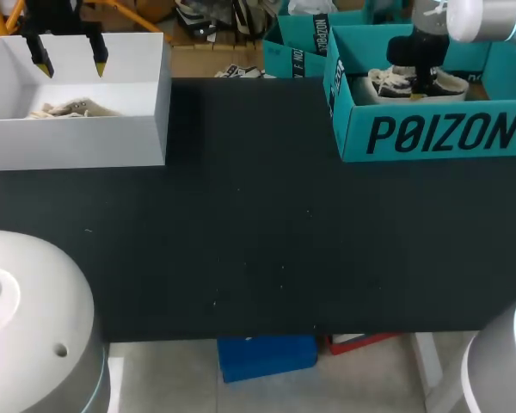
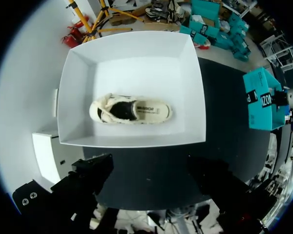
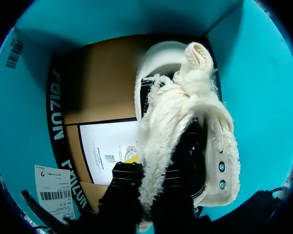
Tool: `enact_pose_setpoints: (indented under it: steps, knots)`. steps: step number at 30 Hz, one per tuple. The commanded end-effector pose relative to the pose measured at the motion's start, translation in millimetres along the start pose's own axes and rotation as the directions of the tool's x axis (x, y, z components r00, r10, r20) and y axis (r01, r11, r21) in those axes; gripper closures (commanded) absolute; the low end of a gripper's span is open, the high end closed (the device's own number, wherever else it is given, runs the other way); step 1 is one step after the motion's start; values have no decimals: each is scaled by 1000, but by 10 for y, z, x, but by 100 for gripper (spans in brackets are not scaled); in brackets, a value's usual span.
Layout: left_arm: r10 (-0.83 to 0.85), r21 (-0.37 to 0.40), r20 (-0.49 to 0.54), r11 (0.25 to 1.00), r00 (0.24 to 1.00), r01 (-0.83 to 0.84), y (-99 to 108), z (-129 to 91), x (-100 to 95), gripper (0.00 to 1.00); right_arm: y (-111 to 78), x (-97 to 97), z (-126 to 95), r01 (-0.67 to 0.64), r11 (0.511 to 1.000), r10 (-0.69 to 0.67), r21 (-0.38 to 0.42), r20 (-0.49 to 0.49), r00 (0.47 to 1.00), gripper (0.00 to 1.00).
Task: Take the shoe out of the shoebox, open the shoe tongue, remove and reinsert the insole, then place the shoe into the shoebox
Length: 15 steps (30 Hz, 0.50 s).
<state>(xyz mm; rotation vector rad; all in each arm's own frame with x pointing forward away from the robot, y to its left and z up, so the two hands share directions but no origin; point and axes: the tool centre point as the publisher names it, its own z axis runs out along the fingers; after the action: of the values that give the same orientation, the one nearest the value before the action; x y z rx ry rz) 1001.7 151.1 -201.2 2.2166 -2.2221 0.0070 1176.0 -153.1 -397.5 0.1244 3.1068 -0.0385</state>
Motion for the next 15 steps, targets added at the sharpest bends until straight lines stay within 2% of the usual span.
enact_pose_setpoints:
  steps: [1,15]
  knots:
    - [-1,-1,3,1000,1000,1,6,-7,6,0,14,22,-203,5,1000,-5,15,0,1000,100]
    - [-1,-1,3,1000,1000,1,6,-7,6,0,-56,190,-776,-52,997,47,60,80,996,100]
